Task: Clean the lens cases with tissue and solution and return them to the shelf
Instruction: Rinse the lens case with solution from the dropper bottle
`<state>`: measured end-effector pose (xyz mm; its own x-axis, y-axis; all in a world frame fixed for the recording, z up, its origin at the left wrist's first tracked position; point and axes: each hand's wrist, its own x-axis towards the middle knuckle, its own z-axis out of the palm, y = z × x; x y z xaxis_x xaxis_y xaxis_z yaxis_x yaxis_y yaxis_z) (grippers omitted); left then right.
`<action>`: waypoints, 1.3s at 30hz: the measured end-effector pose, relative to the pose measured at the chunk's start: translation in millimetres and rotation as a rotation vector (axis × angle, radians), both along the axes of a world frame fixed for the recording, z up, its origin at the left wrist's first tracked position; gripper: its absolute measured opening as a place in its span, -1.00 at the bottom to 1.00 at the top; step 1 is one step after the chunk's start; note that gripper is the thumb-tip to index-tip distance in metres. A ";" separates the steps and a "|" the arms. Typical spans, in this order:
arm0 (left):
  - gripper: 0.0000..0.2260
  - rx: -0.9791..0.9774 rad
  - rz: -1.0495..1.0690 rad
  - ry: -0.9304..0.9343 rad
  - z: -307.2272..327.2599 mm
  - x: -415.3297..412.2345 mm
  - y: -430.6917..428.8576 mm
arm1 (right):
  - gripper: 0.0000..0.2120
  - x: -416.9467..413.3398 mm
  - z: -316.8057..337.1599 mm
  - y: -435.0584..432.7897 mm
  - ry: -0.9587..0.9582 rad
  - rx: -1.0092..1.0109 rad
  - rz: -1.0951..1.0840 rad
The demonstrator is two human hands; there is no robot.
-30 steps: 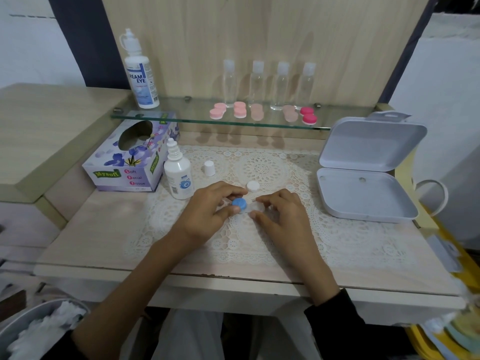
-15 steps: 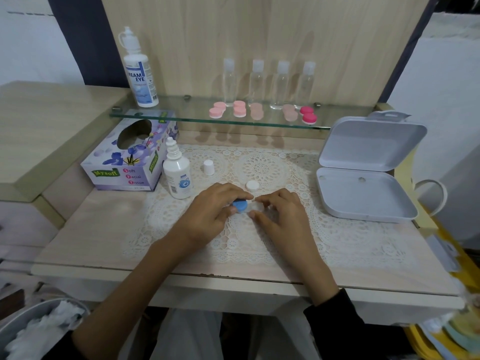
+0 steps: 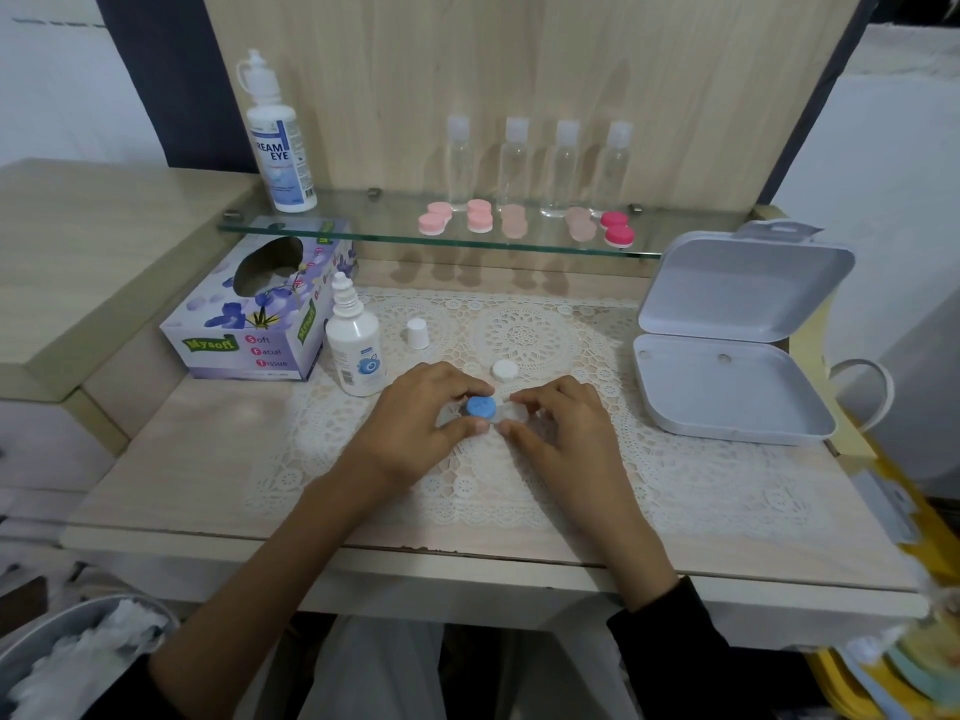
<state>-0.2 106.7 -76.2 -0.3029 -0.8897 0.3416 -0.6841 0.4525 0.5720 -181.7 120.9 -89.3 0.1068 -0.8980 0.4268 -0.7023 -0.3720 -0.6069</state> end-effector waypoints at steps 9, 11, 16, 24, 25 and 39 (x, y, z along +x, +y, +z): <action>-0.67 0.021 -0.104 -0.024 1.6 0.8 -2.9 | -0.79 0.6 0.2 0.5 -0.012 0.003 0.005; -0.64 0.044 -0.116 -0.008 1.9 0.3 -1.5 | -0.79 0.3 0.0 0.1 -0.008 -0.001 0.004; -0.66 -0.001 0.023 0.046 -0.8 -3.7 0.9 | -0.77 -0.5 -1.2 -0.4 -0.009 -0.008 0.004; -0.78 0.008 0.020 0.022 -2.9 -5.5 -2.7 | -0.76 -0.2 -1.0 0.0 -0.011 -0.002 0.006; -0.78 0.009 -0.007 0.017 -3.4 -4.7 -3.1 | -0.77 -0.3 -0.9 0.3 -0.010 -0.001 0.007; -0.69 0.004 0.039 -0.003 -5.0 -3.4 -2.1 | -0.76 -0.5 -0.3 0.3 -0.007 0.012 0.003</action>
